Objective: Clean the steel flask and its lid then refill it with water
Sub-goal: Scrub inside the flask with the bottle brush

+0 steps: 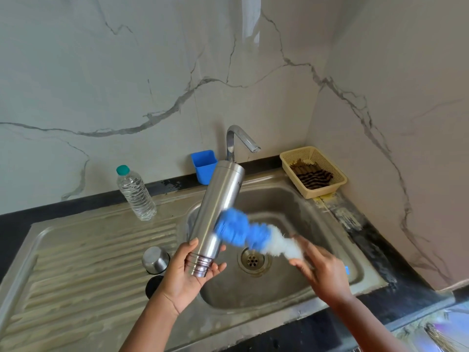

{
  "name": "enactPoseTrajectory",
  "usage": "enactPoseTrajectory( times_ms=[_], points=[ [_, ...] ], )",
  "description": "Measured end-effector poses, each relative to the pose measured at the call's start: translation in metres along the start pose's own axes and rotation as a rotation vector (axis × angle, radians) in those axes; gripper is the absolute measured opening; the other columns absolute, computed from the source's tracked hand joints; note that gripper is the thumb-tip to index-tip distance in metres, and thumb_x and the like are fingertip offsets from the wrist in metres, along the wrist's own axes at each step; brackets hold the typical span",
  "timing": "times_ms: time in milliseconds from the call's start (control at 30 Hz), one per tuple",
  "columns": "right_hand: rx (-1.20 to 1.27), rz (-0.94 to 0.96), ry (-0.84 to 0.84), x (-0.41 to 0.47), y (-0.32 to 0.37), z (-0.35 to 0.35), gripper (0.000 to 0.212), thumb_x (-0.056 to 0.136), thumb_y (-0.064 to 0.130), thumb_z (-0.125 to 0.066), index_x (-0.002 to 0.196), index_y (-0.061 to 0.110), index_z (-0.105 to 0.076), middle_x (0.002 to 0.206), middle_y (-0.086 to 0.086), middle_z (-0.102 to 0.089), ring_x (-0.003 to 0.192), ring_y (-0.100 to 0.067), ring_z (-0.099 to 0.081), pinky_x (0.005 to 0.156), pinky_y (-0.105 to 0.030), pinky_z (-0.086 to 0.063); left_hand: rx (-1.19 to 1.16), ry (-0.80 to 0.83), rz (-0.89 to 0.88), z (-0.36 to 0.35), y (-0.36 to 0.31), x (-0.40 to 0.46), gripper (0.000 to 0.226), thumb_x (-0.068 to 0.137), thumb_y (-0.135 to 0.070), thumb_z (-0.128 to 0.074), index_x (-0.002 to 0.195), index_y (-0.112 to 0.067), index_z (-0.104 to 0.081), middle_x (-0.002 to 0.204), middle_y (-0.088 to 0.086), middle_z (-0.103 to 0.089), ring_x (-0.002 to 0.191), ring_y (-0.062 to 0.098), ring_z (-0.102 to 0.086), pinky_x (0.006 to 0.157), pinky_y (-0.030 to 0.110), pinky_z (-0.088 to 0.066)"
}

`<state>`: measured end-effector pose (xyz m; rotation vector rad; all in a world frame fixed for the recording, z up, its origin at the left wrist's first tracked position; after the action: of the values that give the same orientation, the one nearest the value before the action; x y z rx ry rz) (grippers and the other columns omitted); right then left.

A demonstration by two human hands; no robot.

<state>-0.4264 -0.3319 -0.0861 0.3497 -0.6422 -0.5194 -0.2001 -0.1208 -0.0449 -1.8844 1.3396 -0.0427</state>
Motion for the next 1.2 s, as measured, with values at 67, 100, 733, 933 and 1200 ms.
enactPoseTrajectory(
  times_ms=[67, 100, 733, 933, 1200],
  points=[
    [-0.027, -0.142, -0.066, 0.008, 0.001, 0.001, 0.057, 0.090, 0.072, -0.036, 0.134, 0.037, -0.047, 0.071, 0.008, -0.066, 0.064, -0.014, -0.065, 0.047, -0.027, -0.048, 0.002, 0.012, -0.002, 0.002, -0.001, 0.001, 0.085, 0.044, -0.036, -0.097, 0.116, 0.001, -0.069, 0.109, 0.032, -0.065, 0.053, 0.022, -0.058, 0.082, 0.049, -0.058],
    [-0.040, -0.157, -0.074, 0.008, 0.000, 0.001, 0.056, 0.090, 0.071, -0.036, 0.134, 0.037, -0.047, 0.070, 0.008, -0.065, 0.064, -0.014, -0.065, 0.047, -0.026, -0.047, 0.001, 0.008, -0.003, 0.001, -0.002, 0.001, 0.086, 0.044, -0.037, -0.097, 0.116, 0.001, -0.069, 0.109, 0.033, -0.064, 0.053, 0.022, -0.057, 0.082, 0.049, -0.059],
    [-0.143, -0.330, -0.067, -0.010, -0.014, 0.001, 0.051, 0.092, 0.066, -0.042, 0.131, 0.035, -0.053, 0.091, 0.004, -0.074, 0.079, -0.022, -0.073, 0.052, -0.029, -0.050, 0.536, -0.212, -0.189, -0.020, -0.006, -0.007, 0.077, 0.043, -0.045, -0.089, 0.106, -0.005, -0.068, 0.078, 0.009, -0.071, 0.063, 0.019, -0.066, 0.076, 0.038, -0.056],
    [0.083, -0.632, -0.188, -0.006, 0.012, 0.008, 0.056, 0.088, 0.067, -0.037, 0.130, 0.033, -0.051, 0.094, -0.003, -0.072, 0.089, -0.034, -0.068, 0.065, -0.037, -0.046, 1.616, -0.507, -0.722, -0.016, -0.007, 0.002, 0.063, 0.059, -0.041, -0.088, 0.113, -0.019, -0.065, 0.100, -0.003, -0.064, 0.079, 0.015, -0.065, 0.059, 0.023, -0.046],
    [-0.114, -0.256, -0.039, -0.008, 0.047, -0.004, 0.059, 0.088, 0.078, -0.030, 0.120, 0.039, -0.060, 0.058, 0.011, -0.060, 0.059, -0.012, -0.066, 0.045, -0.027, -0.047, 2.156, -0.595, -0.795, -0.013, -0.002, 0.013, 0.072, 0.038, -0.035, -0.089, 0.100, -0.005, -0.068, 0.091, 0.009, -0.060, 0.070, 0.030, -0.064, 0.059, 0.039, -0.047]
  ],
)
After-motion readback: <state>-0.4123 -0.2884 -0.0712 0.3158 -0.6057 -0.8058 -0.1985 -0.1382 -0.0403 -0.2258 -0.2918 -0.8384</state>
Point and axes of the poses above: each hand's wrist, its own x-axis towards the middle knuckle, its own z-axis out of the back of the hand, y = z × x, the point moved 1 cm from there along x, towards the middle knuckle
